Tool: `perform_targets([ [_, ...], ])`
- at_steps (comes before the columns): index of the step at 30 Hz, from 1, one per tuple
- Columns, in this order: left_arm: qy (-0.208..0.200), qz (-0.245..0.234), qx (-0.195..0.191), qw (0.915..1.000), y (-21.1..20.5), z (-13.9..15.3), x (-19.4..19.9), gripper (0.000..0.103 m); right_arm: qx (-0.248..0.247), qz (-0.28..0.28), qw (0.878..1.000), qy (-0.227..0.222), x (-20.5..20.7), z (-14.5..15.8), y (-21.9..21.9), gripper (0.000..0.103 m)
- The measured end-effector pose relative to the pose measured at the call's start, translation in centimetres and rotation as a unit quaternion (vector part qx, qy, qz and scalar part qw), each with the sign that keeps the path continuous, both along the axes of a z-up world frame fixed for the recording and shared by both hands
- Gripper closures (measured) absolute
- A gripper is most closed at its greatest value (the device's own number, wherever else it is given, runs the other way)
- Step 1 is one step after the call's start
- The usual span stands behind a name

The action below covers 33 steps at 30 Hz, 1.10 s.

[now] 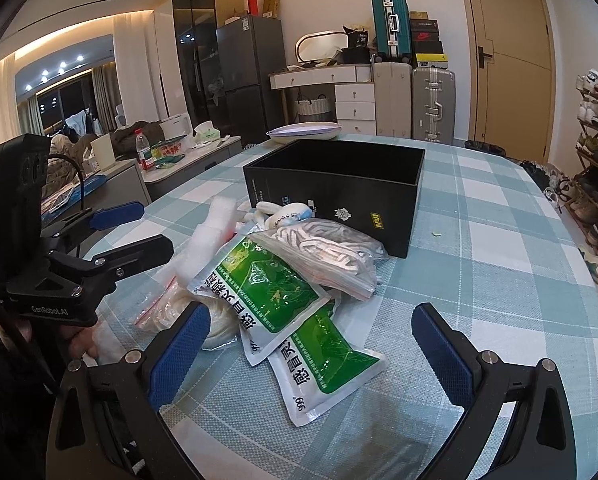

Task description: Organize soft objects

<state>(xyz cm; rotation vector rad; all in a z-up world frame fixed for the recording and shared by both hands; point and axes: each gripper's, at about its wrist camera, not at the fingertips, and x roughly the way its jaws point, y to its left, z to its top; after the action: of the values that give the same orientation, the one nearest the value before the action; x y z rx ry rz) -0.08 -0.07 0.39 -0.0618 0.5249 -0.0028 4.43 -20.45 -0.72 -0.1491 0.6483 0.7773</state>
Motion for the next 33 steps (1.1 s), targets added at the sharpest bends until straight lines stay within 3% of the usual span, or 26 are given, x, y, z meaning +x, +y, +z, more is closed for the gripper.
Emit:
perform_targets([
  [9, 0.001, -0.015, -0.024, 0.9996, 0.7, 0.2, 0.2, 0.000, -0.019, 0.024, 1.000, 0.008, -0.1, -0.3, 1.5, 0.005],
  [30, -0.005, -0.008, -0.022, 0.9997, 1.6, 1.5, 1.2, 0.000, 0.036, -0.042, 0.998, 0.025, 2.7, 2.4, 0.1, 0.005],
  [33, -0.001, -0.010, -0.024, 0.9997, 1.7, 2.0, 1.9, 0.000, 0.020, -0.056, 0.998, 0.030, 3.4, 2.9, 0.5, 0.005],
])
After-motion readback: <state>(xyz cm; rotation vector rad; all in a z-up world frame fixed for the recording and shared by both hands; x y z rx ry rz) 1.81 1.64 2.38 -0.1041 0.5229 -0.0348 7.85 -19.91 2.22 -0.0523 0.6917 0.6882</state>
